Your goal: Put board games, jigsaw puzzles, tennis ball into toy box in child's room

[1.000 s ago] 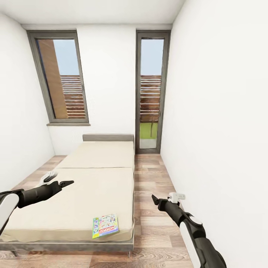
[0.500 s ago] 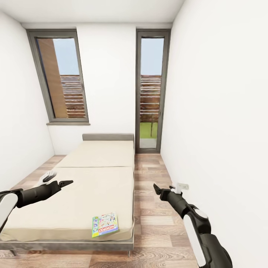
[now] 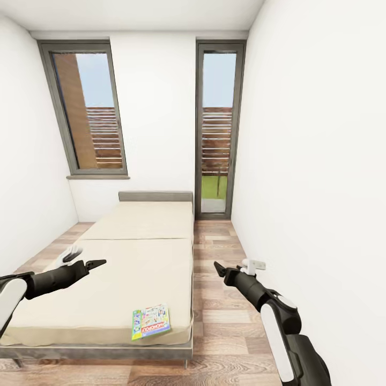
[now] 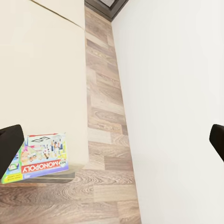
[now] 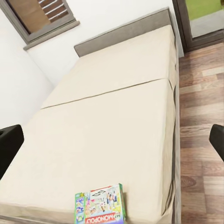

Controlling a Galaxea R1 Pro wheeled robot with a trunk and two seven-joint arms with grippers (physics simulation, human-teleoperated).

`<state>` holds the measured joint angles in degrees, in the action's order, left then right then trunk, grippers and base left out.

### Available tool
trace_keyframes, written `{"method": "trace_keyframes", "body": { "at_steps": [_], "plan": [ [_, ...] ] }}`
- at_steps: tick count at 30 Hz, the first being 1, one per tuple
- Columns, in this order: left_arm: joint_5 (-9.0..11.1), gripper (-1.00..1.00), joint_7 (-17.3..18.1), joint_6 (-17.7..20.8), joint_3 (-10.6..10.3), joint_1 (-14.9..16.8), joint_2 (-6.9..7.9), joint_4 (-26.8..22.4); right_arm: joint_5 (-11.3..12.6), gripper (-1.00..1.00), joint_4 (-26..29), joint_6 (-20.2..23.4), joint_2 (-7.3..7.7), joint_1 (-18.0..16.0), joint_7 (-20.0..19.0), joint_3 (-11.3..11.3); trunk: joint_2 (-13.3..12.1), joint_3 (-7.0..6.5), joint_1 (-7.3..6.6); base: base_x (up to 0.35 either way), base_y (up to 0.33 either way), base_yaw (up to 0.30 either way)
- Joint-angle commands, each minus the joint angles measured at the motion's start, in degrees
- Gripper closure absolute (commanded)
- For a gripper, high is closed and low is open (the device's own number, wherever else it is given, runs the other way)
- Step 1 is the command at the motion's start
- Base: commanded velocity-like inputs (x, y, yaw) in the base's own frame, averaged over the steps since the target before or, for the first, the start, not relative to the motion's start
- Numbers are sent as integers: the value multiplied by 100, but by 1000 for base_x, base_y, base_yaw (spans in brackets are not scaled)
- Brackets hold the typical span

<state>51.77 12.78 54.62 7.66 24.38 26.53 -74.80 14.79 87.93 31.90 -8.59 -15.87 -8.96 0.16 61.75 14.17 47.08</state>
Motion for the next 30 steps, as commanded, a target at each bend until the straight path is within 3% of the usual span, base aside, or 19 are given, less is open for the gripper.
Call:
{"method": "trace_keyframes", "body": {
  "at_steps": [1,14,20,30],
  "plan": [
    [-39,-100,46,25,8,5,-2,0,17,-100,15,44,1,-4,-12,13,47,26,23,0,0,0],
    [-12,-100,138,34,28,5,26,0,51,-100,59,346,-57,-4,136,75,569,260,309,0,0,0],
    [-9,-100,304,39,355,5,16,0,58,-100,41,372,-70,-4,202,63,809,368,441,0,0,0],
    [-9,-100,433,50,455,5,35,0,64,-100,18,351,-73,-4,210,67,1090,493,594,0,0,0]
  ]
}}
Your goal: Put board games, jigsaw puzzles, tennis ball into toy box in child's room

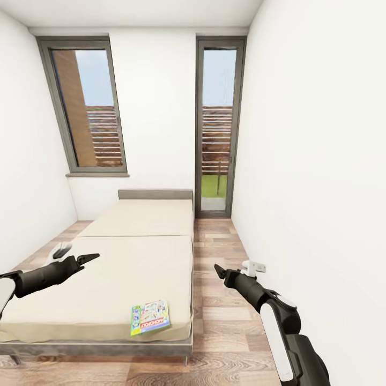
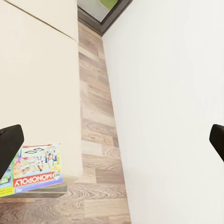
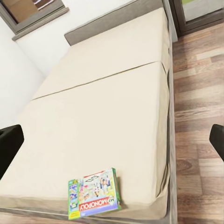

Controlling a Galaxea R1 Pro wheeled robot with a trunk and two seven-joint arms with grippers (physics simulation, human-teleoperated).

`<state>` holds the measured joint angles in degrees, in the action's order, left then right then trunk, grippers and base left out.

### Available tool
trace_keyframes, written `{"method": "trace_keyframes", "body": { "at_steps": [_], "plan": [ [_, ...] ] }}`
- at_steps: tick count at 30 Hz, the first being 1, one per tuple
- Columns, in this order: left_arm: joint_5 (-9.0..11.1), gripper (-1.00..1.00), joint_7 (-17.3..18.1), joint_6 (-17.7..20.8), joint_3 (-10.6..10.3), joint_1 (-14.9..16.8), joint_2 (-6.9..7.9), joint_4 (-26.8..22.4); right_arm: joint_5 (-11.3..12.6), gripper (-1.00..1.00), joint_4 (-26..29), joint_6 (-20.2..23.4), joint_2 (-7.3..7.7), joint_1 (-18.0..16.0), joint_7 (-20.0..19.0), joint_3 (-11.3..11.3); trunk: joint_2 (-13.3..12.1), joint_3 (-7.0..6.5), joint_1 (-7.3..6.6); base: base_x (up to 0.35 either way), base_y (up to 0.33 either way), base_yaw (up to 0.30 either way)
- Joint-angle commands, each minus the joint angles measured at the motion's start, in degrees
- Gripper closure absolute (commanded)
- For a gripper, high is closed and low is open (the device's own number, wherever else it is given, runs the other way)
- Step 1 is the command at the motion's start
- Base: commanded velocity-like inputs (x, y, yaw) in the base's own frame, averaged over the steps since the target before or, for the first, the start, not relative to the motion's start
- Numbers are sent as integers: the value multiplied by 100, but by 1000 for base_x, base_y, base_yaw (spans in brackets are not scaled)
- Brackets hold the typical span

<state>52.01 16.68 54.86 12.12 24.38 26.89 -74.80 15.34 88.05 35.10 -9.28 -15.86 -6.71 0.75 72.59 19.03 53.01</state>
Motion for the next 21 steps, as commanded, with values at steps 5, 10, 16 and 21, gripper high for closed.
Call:
{"method": "trace_keyframes", "body": {
  "at_steps": [5,10,16,21],
  "plan": [
    [-33,-100,67,87,13,5,-4,1,17,-100,2,31,-3,-4,-12,12,207,98,111,0,0,0],
    [-33,-100,71,125,11,5,-23,1,24,-100,1,30,-3,-4,-14,20,407,187,220,0,0,0],
    [-33,-100,72,130,10,5,-33,1,361,-100,-21,27,18,-4,-19,26,648,295,352,-5,3,0],
    [-30,-100,72,131,9,5,-34,1,826,-100,-24,11,59,-4,-17,29,848,385,462,-154,87,0]
  ]
}}
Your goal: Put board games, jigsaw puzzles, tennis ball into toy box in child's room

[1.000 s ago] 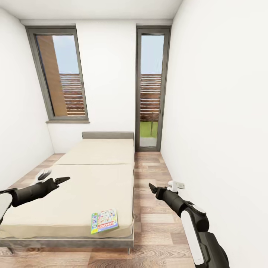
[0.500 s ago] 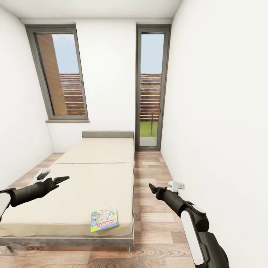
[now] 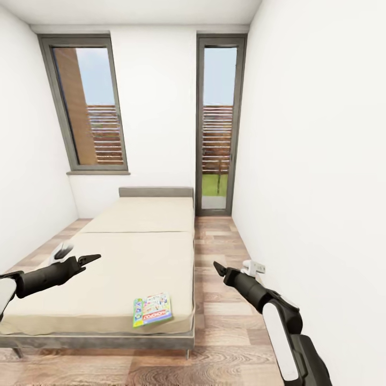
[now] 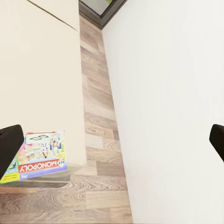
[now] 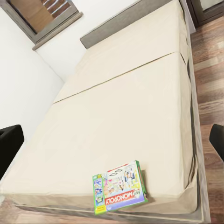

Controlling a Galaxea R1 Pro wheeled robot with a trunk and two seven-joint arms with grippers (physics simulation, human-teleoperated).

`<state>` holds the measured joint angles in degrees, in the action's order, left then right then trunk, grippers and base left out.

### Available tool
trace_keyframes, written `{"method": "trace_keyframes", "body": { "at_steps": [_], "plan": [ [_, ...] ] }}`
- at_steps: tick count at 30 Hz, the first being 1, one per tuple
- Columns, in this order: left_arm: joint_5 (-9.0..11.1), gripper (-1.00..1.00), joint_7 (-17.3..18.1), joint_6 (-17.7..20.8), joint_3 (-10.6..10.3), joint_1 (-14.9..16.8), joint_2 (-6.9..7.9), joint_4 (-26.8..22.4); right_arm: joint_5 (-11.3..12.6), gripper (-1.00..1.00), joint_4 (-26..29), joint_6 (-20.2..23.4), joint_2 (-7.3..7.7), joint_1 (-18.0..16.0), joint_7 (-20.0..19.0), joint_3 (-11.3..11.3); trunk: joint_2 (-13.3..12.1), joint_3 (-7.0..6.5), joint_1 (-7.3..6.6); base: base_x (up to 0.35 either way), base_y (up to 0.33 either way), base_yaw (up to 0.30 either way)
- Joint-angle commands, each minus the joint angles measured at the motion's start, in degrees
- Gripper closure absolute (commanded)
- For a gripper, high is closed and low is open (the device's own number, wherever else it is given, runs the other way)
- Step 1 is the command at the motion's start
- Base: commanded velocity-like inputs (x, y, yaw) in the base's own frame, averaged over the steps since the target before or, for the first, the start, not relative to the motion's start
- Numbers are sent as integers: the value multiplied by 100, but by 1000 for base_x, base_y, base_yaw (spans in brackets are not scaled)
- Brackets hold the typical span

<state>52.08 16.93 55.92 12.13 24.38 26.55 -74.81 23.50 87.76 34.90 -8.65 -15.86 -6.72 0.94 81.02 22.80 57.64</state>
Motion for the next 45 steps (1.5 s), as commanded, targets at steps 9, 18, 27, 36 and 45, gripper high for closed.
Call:
{"method": "trace_keyframes", "body": {
  "at_steps": [9,18,27,36,45],
  "plan": [
    [-36,-100,39,19,2,5,-9,2,265,-100,16,7,19,-4,-18,22,367,169,196,-52,30,0],
    [-29,-100,39,13,-16,5,-20,71,285,-100,13,-8,10,-4,-42,22,447,205,240,-3,2,0],
    [-20,-100,39,23,-25,5,-19,80,297,-100,13,-5,23,-4,-63,184,447,205,240,0,0,0],
    [-21,-100,1,23,-37,14,-147,338,297,-100,26,-1,26,-4,-66,236,768,348,416,0,0,0],
    [-30,-100,37,-46,-28,749,-339,2185,295,-100,14,-9,28,-4,-66,243,1129,510,614,0,0,0]
  ]
}}
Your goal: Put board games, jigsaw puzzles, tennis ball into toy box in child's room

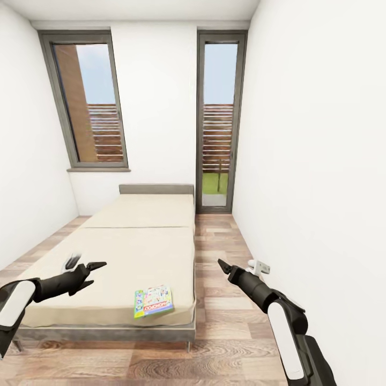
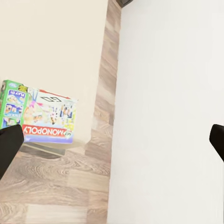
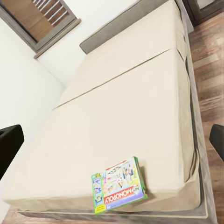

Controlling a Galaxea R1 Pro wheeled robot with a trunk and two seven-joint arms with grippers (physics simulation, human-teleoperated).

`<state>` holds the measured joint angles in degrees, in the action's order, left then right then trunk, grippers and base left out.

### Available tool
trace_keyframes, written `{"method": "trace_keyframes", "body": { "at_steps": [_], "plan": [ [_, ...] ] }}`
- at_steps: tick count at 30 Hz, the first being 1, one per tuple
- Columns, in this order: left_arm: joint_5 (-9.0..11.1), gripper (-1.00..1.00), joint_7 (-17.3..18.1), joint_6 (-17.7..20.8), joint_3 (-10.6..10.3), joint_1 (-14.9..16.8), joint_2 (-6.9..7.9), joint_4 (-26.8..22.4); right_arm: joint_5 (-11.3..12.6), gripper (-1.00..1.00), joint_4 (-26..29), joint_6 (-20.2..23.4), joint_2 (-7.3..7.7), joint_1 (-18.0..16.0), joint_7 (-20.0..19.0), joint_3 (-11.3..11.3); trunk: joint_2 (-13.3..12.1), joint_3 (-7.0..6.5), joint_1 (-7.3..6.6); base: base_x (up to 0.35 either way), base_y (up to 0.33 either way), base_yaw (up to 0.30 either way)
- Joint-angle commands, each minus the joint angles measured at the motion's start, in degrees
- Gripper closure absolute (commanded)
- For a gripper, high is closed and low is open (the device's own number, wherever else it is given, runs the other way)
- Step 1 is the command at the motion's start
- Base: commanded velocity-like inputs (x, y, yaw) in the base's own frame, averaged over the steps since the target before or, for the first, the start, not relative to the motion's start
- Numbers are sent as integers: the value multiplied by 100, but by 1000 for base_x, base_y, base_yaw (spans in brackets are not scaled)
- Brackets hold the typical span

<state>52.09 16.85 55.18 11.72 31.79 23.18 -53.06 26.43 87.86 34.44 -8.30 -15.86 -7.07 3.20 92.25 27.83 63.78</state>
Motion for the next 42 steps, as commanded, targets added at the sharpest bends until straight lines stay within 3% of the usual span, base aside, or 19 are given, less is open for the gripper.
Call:
{"method": "trace_keyframes", "body": {
  "at_steps": [1,4,14,23,42],
  "plan": [
    [-33,-100,47,22,13,45,-4,107,3,-100,4,39,-5,-5,-30,21,45,25,22,0,0,0],
    [-38,-100,47,-2,14,141,-15,400,2,-100,4,45,1,-5,-31,105,166,79,88,0,0,0],
    [-55,-100,46,-56,27,185,-9,636,11,-100,4,64,4,-5,-34,394,567,258,308,0,0,0],
    [-42,-100,46,-393,32,195,-19,881,3,-100,3,71,4,-5,-39,420,928,420,505,0,0,0],
    [-29,-100,226,-341,30,196,-18,924,8,-100,8,74,11,-5,-56,424,1690,761,923,0,0,0]
  ]
}}
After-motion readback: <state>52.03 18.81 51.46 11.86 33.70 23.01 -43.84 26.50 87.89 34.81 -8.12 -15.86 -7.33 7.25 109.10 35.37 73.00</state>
